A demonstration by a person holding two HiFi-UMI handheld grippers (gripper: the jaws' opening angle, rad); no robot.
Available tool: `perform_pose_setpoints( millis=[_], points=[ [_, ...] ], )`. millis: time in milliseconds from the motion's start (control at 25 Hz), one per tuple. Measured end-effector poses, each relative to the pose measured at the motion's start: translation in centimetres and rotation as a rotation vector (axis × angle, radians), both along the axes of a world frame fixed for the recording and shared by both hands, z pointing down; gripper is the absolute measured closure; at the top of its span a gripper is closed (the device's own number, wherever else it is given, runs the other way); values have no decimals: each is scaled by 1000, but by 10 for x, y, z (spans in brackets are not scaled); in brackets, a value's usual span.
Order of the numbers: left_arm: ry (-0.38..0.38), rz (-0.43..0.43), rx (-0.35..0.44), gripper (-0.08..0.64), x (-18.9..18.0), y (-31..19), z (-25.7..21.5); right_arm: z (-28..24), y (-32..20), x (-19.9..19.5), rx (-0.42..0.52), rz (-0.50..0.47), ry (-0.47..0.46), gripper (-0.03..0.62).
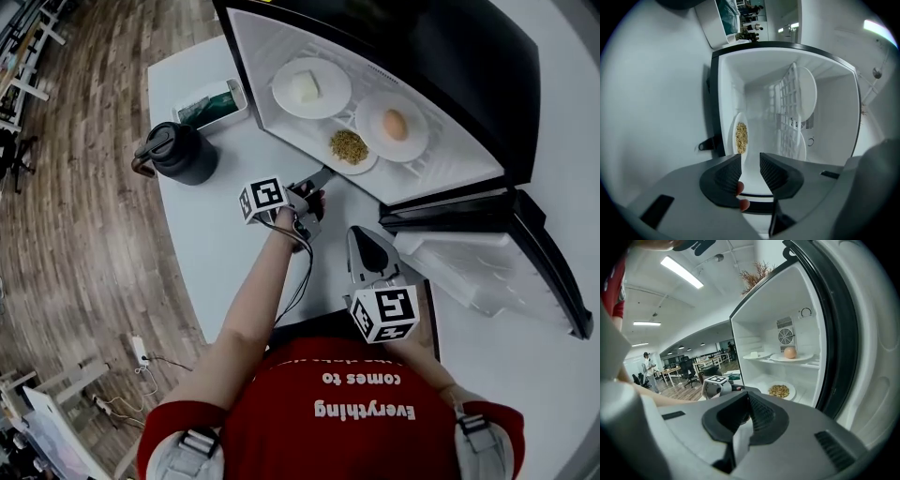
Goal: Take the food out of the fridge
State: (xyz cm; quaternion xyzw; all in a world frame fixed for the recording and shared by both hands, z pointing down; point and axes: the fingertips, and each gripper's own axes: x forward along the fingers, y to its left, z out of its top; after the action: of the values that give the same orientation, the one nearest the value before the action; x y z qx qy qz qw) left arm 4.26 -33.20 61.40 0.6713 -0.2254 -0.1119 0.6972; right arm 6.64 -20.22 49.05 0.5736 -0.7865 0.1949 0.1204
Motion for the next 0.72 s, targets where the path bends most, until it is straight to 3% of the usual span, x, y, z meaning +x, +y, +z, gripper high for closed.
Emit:
perform_pose_setpoints(
  millis=[240,400,720],
  points=[
    [-79,-33,-80,452,3,-29,32,15,-8,-1,-39,-7,-4,578],
    [-153,21,-67,437,14,-39,36,16,-11,1,-47,-5,-4,577],
    [-219,75,-95,434,19,-41,43,26,-7,15,-76,29,-6,577]
  ],
)
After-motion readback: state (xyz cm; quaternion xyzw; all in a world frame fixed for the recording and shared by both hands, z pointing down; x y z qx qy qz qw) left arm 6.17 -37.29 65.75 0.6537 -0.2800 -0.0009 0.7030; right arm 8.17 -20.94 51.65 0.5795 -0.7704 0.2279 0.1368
